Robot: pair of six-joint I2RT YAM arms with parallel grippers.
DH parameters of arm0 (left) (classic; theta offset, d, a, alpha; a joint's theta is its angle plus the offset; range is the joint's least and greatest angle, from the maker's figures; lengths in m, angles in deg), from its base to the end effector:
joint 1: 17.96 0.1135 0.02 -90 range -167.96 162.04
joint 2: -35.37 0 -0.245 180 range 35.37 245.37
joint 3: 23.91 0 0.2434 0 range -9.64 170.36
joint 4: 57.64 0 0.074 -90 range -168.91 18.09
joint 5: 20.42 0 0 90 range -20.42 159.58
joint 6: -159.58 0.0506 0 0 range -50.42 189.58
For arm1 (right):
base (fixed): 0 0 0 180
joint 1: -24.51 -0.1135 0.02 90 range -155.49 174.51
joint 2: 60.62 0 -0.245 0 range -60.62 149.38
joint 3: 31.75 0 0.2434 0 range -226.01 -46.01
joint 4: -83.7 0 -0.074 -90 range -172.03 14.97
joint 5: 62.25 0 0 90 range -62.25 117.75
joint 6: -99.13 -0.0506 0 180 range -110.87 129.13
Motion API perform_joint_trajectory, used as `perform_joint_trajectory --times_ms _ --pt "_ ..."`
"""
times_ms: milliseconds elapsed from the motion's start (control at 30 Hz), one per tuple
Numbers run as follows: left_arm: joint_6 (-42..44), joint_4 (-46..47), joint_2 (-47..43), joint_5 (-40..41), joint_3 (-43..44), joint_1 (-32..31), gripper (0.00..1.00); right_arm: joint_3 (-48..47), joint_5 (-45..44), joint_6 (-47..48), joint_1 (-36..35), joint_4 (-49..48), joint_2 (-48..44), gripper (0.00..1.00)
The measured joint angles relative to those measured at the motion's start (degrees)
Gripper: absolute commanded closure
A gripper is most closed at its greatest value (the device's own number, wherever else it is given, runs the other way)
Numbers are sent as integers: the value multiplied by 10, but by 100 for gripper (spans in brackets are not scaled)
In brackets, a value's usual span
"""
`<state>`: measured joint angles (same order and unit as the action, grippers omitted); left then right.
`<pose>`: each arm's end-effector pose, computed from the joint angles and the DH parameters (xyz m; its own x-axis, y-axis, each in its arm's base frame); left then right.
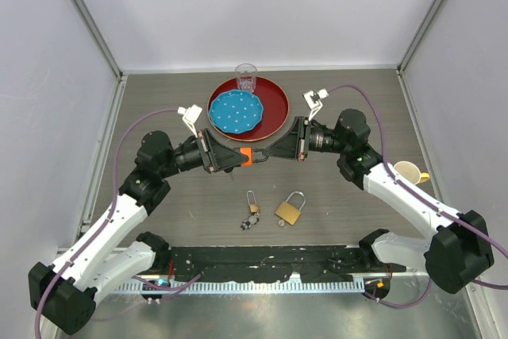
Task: Lock with the key
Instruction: Lock the lock.
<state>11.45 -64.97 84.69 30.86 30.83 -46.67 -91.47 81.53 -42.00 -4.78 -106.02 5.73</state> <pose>0.1743 -0.1315 0.3185 -0.7994 -0.3176 -0.5100 0.4626 0.2163 -0.8598 0.2131 0.1663 0.3154 -0.7426 0.1109 -0.6605 -0.6589 0.0555 0.7501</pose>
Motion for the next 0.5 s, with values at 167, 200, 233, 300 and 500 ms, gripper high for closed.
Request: perform_joint_trajectory --times_ms 167,200,233,300,500 --pt "-2 0 0 -2 0 0 100 0 0 6 -1 0 0 98" --pt "-3 0 0 -2 0 0 100 0 0 8 -1 0 0 98" --pt "-5 0 0 -2 0 0 100 0 0 10 -1 0 0 98" --pt "-11 2 1 -4 0 0 100 0 0 13 -2 0 0 98" --pt "-30 13 5 -10 0 3 100 -1 -1 18 -2 -6 0 98"
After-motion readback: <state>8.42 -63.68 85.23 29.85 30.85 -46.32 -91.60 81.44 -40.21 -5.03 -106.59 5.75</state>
